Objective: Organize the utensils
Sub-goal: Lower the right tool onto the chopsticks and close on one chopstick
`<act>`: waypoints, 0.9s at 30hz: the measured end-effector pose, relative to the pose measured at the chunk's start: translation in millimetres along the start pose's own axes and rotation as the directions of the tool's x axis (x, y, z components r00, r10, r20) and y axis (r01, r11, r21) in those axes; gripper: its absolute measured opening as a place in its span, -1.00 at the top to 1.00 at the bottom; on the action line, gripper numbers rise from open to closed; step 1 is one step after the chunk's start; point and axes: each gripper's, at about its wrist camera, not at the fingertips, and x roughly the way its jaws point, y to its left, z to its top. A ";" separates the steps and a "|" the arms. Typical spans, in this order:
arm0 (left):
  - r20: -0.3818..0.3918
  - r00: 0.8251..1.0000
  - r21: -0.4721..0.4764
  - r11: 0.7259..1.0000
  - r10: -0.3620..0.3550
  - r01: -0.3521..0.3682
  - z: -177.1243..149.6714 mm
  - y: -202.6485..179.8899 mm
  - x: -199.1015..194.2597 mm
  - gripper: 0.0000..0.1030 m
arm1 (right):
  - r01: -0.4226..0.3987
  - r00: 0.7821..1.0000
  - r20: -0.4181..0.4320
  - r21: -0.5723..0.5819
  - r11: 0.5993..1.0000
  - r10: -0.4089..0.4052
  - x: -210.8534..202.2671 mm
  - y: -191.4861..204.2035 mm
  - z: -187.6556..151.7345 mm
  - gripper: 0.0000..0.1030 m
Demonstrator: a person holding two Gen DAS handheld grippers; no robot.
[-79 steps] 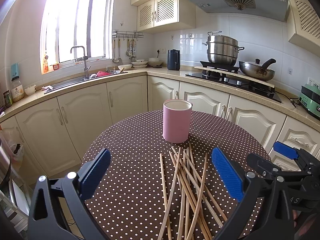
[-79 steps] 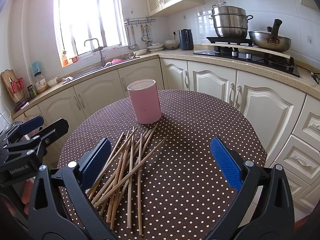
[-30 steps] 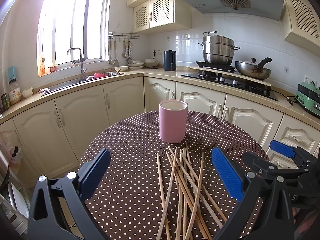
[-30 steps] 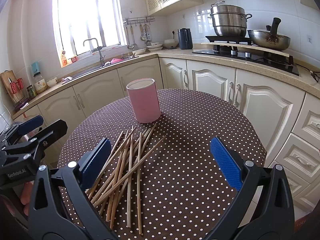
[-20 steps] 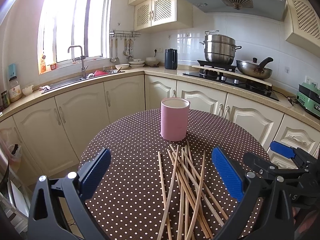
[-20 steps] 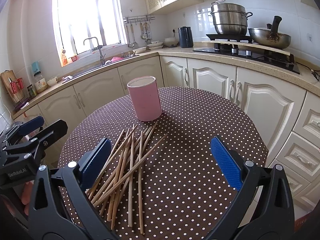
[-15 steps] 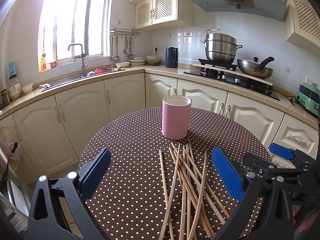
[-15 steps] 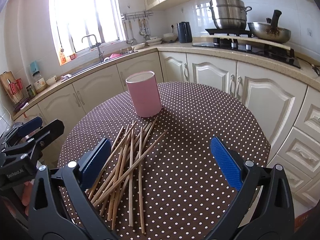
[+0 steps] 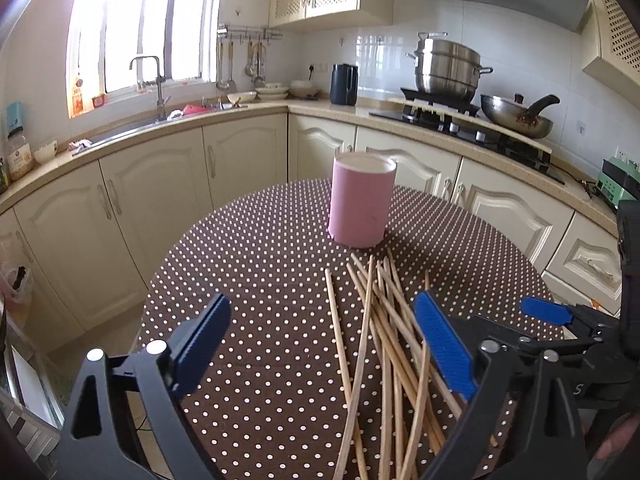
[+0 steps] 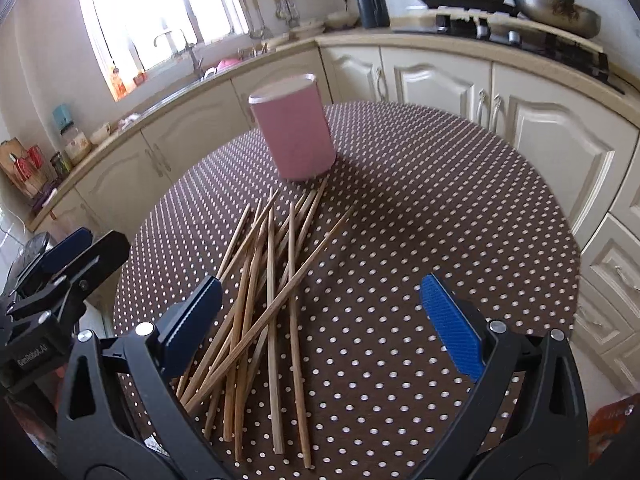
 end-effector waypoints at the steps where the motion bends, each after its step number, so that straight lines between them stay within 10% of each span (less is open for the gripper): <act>1: -0.008 1.000 0.002 1.000 -0.005 0.005 -1.7 1.3 3.6 -0.73 | 0.002 1.000 -0.011 -0.003 1.000 -0.002 2.8 1.8 0.0 -0.84; 14: -0.104 0.993 -0.011 0.998 -0.062 0.062 -14.0 22.2 50.3 -0.73 | 0.018 0.980 -0.196 -0.021 1.000 -0.021 59.1 20.5 -3.9 0.25; 27: -0.156 0.981 0.011 0.993 -0.112 0.115 -17.8 13.8 73.8 -0.73 | 0.011 0.981 -0.194 0.006 1.000 -0.010 62.3 18.6 0.6 0.77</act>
